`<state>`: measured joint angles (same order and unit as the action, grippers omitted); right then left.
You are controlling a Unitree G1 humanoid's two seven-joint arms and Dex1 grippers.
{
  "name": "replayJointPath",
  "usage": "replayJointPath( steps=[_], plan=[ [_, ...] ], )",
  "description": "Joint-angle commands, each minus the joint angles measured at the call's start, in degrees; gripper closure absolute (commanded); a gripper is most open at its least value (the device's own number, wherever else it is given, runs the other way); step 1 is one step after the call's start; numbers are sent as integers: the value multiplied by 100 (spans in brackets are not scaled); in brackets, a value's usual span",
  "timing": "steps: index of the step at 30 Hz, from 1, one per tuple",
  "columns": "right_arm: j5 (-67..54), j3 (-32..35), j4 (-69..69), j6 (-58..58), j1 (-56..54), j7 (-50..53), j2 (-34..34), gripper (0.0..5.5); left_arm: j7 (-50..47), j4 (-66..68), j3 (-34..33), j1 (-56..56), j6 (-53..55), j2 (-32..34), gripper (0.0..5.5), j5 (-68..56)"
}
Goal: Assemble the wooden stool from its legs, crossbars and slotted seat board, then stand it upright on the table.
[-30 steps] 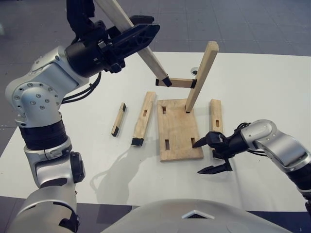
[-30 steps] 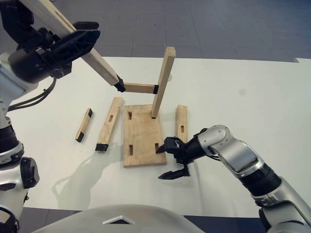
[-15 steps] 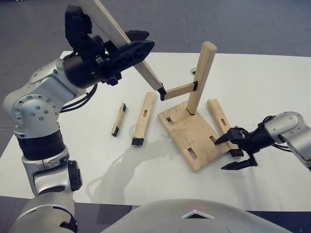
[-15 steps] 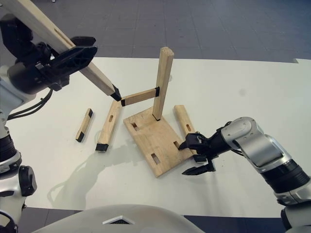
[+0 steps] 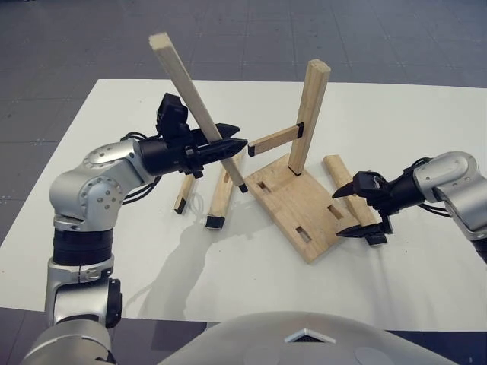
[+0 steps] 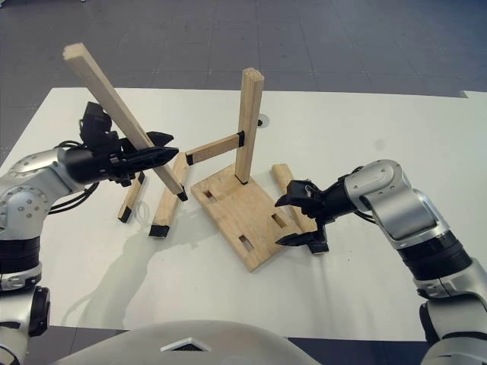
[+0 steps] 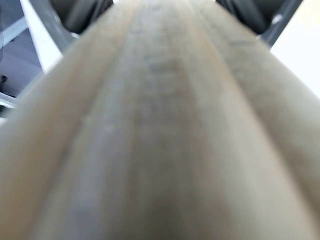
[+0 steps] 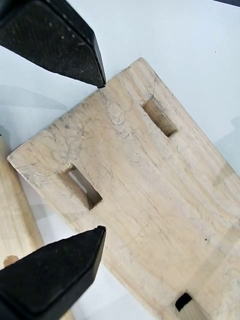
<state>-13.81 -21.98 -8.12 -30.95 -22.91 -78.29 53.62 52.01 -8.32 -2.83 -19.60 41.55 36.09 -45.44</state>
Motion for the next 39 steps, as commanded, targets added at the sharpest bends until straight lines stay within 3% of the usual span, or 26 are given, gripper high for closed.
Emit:
replayJointPath(
  steps=[1,20,39],
  plan=[
    [-15,69,-18,-50,-167,-74,-55,40,-201,314,-15,-6,-384,-280,345,369],
    [-122,158,-148,-354,-260,-35,-298,40,-961,237,475,308,-1339,-1316,345,1526],
    [-123,109,-133,-364,-312,-31,-365,40,-979,261,631,615,-1504,-1854,345,1619]
  ],
)
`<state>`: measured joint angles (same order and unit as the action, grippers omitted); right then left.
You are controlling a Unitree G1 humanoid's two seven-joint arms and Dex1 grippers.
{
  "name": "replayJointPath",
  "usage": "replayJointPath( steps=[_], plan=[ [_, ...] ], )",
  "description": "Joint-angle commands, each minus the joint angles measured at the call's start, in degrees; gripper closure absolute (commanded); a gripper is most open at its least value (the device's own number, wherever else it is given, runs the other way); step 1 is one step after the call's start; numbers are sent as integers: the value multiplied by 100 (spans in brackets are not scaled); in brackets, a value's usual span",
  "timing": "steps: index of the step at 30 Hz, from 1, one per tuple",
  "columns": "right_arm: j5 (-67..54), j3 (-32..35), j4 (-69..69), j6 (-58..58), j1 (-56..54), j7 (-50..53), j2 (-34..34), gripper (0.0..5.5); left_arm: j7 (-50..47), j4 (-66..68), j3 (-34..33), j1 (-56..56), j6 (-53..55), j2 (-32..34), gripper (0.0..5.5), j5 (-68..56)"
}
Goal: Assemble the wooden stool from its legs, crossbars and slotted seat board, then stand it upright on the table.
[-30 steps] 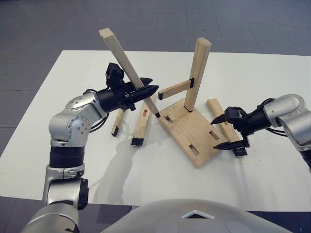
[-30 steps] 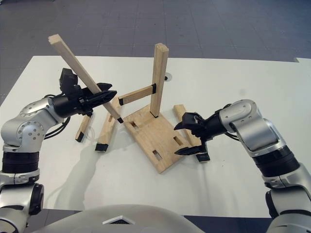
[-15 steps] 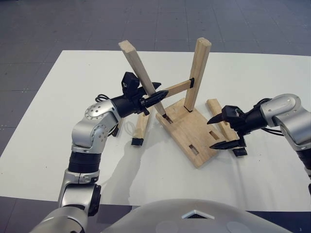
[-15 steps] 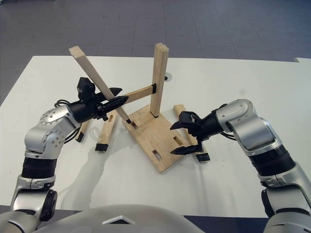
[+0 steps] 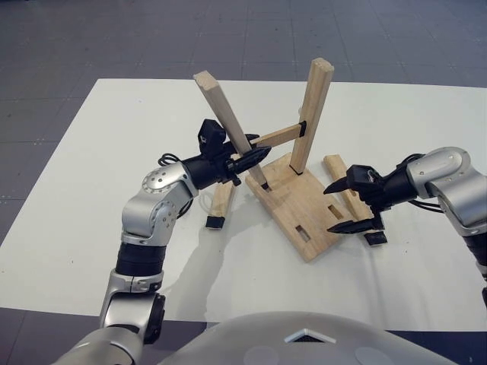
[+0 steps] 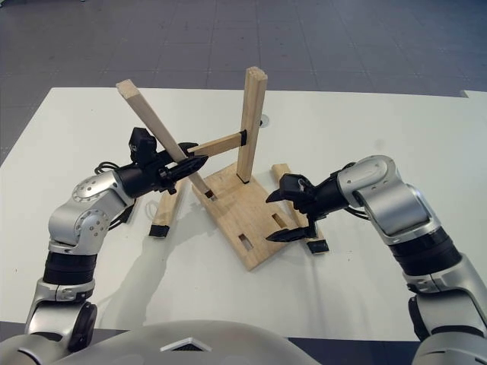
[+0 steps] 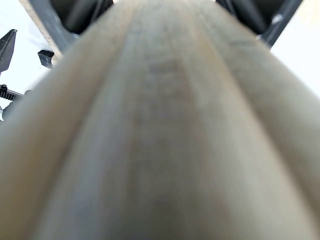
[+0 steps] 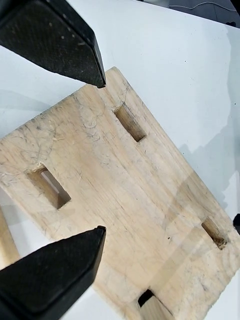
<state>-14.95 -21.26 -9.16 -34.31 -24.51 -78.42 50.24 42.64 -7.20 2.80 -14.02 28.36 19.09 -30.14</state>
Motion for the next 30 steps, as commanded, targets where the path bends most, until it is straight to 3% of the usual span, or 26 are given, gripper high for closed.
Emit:
replayJointPath(
  steps=[1,15,30],
  plan=[
    [-9,31,-31,-23,-162,-35,-23,40,-49,197,65,73,-234,-202,345,107],
    [50,-140,-204,40,-100,-443,165,40,585,858,241,157,-1164,-116,345,548],
    [56,-139,-224,30,-139,-431,132,40,416,1529,84,8,-1707,-257,345,679]
  ],
)
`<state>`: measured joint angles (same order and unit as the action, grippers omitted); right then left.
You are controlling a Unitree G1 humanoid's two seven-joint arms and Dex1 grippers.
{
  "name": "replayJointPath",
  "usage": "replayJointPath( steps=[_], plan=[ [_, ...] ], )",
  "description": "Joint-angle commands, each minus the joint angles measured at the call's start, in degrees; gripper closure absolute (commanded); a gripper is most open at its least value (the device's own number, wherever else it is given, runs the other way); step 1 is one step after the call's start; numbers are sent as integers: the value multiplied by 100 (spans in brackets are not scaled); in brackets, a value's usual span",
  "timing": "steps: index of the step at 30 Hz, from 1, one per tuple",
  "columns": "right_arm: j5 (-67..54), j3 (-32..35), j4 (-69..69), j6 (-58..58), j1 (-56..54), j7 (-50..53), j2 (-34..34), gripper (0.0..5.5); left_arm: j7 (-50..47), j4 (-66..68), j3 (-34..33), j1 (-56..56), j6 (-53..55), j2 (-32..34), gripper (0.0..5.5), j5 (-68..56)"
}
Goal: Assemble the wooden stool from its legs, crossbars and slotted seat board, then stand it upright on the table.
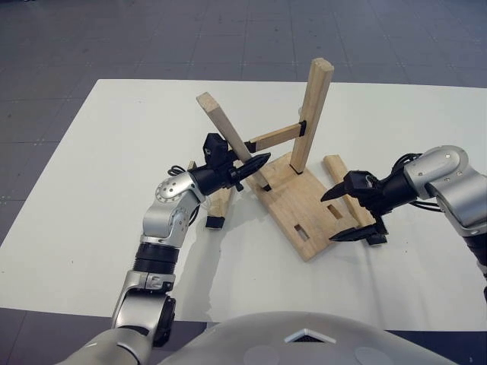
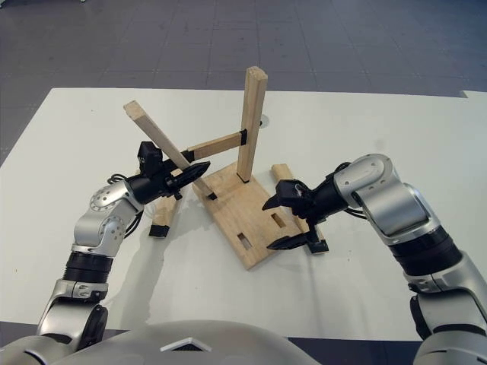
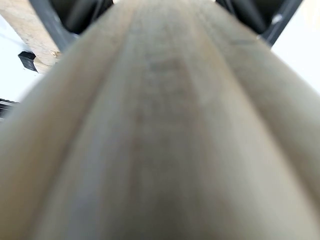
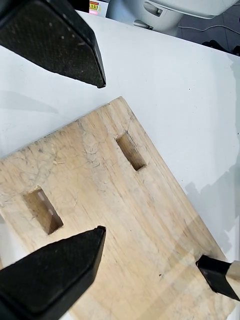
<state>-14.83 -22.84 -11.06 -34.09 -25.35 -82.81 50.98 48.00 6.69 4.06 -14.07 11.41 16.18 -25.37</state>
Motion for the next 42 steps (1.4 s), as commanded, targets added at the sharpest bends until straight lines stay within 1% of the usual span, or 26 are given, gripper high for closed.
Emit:
replayJointPath(
  steps=[1,10,20,25,32,38,42],
  plan=[
    [44,23,-23,12,-62,10,54,40,-129,122,-1,46,-26,19,345,222],
    [43,2,-107,-9,-40,45,28,40,-25,17,187,262,80,22,345,272],
    [48,-38,-154,-41,-72,123,-68,40,271,402,179,77,243,242,345,269],
    [13,-22,-201,-83,-60,195,-97,40,449,659,297,-56,241,411,345,434],
    [-30,4,-275,-135,-7,369,-191,40,641,670,444,-76,386,518,345,373],
    [5,-33,-236,-103,-49,447,-282,40,642,989,225,-330,743,461,345,70],
    [19,-4,-204,-91,-63,460,-290,40,620,1078,267,-350,627,461,345,206]
  ],
)
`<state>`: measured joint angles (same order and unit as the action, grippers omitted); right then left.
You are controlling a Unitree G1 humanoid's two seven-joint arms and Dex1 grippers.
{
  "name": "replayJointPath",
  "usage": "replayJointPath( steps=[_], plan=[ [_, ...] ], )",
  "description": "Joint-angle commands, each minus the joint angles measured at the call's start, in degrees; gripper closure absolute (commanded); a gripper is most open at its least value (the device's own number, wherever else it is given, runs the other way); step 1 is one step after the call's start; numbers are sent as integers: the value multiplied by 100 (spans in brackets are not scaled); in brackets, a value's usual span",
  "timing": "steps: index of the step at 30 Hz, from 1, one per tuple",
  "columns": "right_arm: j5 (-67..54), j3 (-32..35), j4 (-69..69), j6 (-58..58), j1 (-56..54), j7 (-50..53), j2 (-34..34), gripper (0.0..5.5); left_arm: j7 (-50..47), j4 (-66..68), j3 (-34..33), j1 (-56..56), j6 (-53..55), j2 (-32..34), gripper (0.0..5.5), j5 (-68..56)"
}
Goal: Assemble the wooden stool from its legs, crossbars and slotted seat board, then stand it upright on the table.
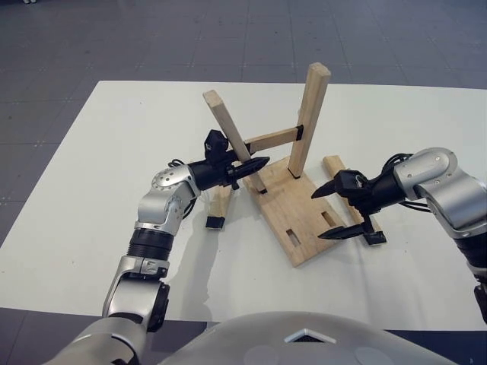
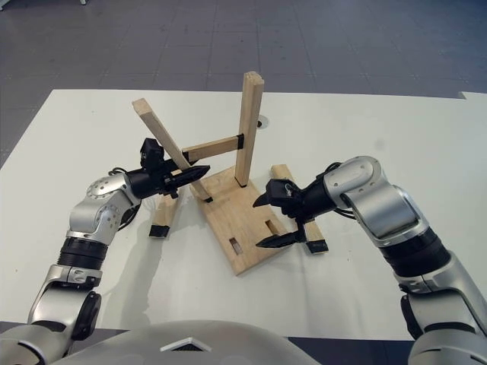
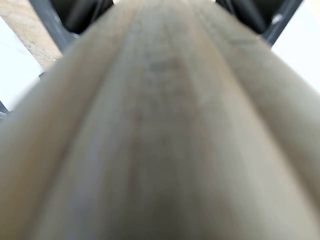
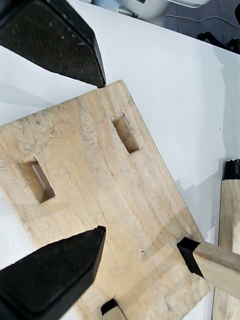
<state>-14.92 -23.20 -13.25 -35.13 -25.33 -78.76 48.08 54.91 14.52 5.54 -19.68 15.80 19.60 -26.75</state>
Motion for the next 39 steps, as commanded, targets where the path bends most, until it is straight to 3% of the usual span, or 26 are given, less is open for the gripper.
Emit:
replayJointPath(
  steps=[1,6,14,21,26,35,39],
  plan=[
    [20,56,22,-3,-75,84,-16,40,-58,305,190,221,114,121,345,426],
    [-120,243,153,-269,-266,524,-423,40,-3,166,530,423,12,136,345,625],
    [-1369,1043,-570,-1851,-524,1456,-1324,40,95,173,793,551,-36,275,345,737],
    [-1815,2361,-709,-2623,-753,4255,-3308,154,76,233,831,514,-76,285,345,752],
    [-1505,2198,-646,-2207,-345,5648,-4386,253,68,260,875,454,-105,266,345,757],
    [-504,1326,-360,-1096,-470,6239,-4528,407,93,420,948,344,-181,278,345,782],
    [-215,1860,44,-159,-1497,6588,-4649,413,102,412,969,317,-177,284,345,776]
  ],
)
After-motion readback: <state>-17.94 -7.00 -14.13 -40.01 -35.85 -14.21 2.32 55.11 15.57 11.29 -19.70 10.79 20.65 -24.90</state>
